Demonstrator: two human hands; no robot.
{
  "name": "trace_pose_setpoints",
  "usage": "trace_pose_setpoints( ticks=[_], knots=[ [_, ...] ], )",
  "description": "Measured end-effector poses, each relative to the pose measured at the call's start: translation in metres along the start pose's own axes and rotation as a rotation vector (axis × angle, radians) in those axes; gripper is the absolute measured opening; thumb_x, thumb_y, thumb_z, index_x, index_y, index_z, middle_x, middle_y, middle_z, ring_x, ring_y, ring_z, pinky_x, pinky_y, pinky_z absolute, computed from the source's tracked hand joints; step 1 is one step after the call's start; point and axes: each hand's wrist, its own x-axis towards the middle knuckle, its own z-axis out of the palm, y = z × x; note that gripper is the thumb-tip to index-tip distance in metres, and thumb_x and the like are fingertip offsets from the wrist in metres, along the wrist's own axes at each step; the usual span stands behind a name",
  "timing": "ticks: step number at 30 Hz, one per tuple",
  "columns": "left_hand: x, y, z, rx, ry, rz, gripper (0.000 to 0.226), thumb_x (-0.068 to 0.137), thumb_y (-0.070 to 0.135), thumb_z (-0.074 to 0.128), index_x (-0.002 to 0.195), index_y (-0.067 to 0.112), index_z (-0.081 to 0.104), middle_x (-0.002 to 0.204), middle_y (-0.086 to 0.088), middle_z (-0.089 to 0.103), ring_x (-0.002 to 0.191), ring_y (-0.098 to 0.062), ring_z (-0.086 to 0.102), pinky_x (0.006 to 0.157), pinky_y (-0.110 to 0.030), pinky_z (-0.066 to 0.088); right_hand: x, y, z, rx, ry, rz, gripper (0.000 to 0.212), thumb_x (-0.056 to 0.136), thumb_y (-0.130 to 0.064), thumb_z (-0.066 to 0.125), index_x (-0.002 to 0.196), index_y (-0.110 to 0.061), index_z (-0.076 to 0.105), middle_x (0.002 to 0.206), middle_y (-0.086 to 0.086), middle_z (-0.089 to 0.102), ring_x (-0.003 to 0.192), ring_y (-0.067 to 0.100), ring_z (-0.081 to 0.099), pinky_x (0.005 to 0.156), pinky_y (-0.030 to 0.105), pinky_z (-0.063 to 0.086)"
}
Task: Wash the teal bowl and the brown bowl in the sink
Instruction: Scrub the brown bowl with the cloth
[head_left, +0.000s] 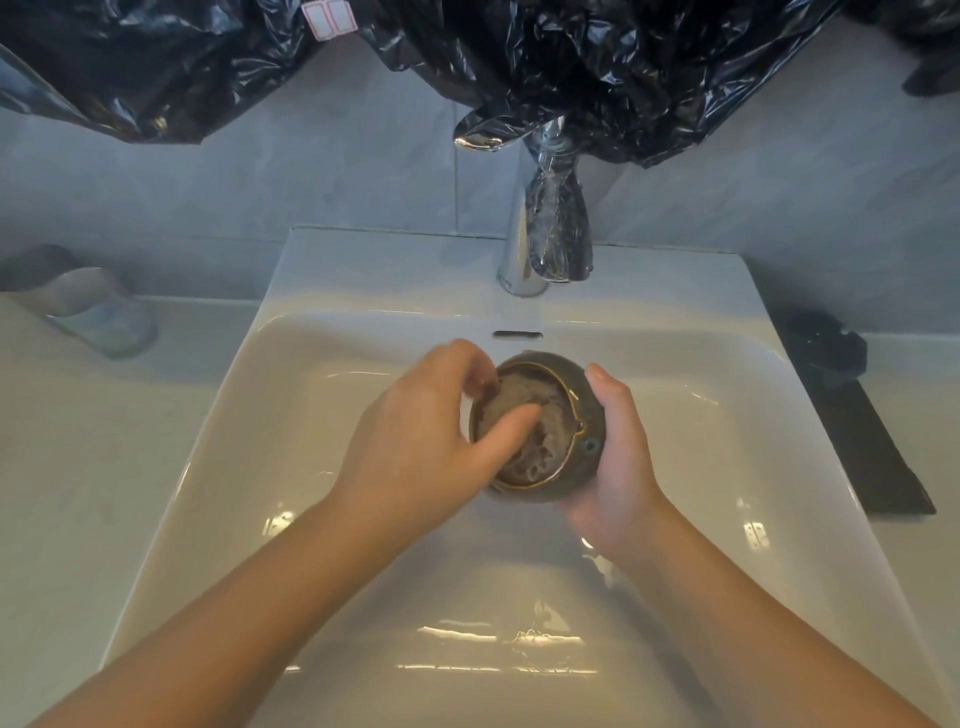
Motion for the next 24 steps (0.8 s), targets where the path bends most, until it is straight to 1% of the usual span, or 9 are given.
trace_pose_setpoints(
  ticks=[3,5,8,11,13,16,18,20,24],
  knots=[
    [-0.003,-0.017,-0.010,0.069,-0.031,0.584,0.025,0.090,0.027,0.062,0.113,0.019,0.063,0.117,-0.002,0.061,0.100,-0.018,0.059,0.080,-0.030,0.049,0.001,-0.003,-0.001,0.095,0.000,0.003,0.058,0.090,-0.053,0.036,0.083,-0.016,0.080,0.091,0.011,0.074,0.083,0.022,0.069,0.085,0.042,0.050],
    [0.000,-0.028,-0.005,0.219,-0.090,0.807,0.027,0.090,0.012,0.065,0.117,0.015,0.068,0.127,-0.010,0.061,0.109,-0.029,0.060,0.083,-0.039,0.051,0.002,-0.002,-0.002,0.130,-0.015,0.033,0.058,0.089,-0.054,0.039,0.084,-0.014,0.080,0.090,0.011,0.073,0.082,0.023,0.069,0.087,0.043,0.048],
    [0.003,-0.024,0.010,0.291,-0.058,0.742,0.022,0.089,0.015,0.060,0.109,0.016,0.071,0.117,-0.010,0.065,0.100,-0.030,0.060,0.075,-0.034,0.052,0.001,0.001,0.000,0.088,-0.033,0.032,0.056,0.094,-0.050,0.035,0.082,-0.017,0.080,0.086,0.008,0.074,0.080,0.022,0.069,0.089,0.046,0.045],
    [0.004,-0.011,0.021,0.160,0.025,0.413,0.027,0.089,0.035,0.052,0.087,0.014,0.069,0.079,-0.006,0.065,0.071,-0.027,0.061,0.058,-0.033,0.049,-0.001,0.003,0.005,0.013,-0.049,-0.046,0.036,0.088,-0.045,0.048,0.098,-0.022,0.074,0.092,0.004,0.074,0.085,0.021,0.068,0.096,0.051,0.045],
    [0.006,-0.008,0.026,0.074,0.088,0.156,0.036,0.089,0.042,0.044,0.072,0.013,0.058,0.060,-0.007,0.059,0.057,-0.032,0.057,0.051,-0.036,0.044,0.001,0.005,0.005,-0.061,-0.051,-0.104,0.038,0.084,-0.043,0.048,0.111,-0.024,0.066,0.096,0.001,0.074,0.089,0.019,0.069,0.089,0.047,0.051],
    [0.003,0.000,0.025,0.187,0.084,0.021,0.032,0.090,0.043,0.049,0.069,0.019,0.046,0.060,-0.008,0.060,0.058,-0.037,0.056,0.049,-0.033,0.038,0.002,0.004,0.003,-0.056,-0.037,-0.051,0.039,0.089,-0.048,0.045,0.105,-0.026,0.072,0.100,0.003,0.075,0.095,0.023,0.068,0.095,0.054,0.048],
    [0.001,0.005,0.017,0.223,0.113,0.031,0.031,0.087,0.049,0.055,0.080,0.019,0.052,0.074,-0.002,0.062,0.063,-0.028,0.058,0.052,-0.030,0.039,0.001,0.000,0.002,-0.005,-0.012,0.003,0.051,0.095,-0.051,0.036,0.098,-0.020,0.076,0.101,0.009,0.075,0.098,0.027,0.067,0.101,0.056,0.044],
    [-0.001,0.005,0.003,0.183,0.158,0.128,0.033,0.085,0.052,0.054,0.094,0.020,0.055,0.090,0.004,0.057,0.069,-0.019,0.057,0.054,-0.030,0.045,0.000,-0.003,0.000,0.039,-0.006,0.004,0.058,0.096,-0.051,0.031,0.101,-0.011,0.073,0.103,0.015,0.074,0.098,0.028,0.068,0.098,0.049,0.047],
    [0.002,-0.012,-0.009,0.147,-0.067,0.620,0.026,0.092,0.021,0.059,0.117,0.019,0.067,0.118,-0.002,0.061,0.099,-0.018,0.059,0.079,-0.030,0.051,0.000,-0.008,0.000,0.140,-0.019,-0.011,0.062,0.095,-0.051,0.031,0.088,-0.010,0.077,0.091,0.013,0.074,0.082,0.023,0.071,0.083,0.040,0.050]
  ],
)
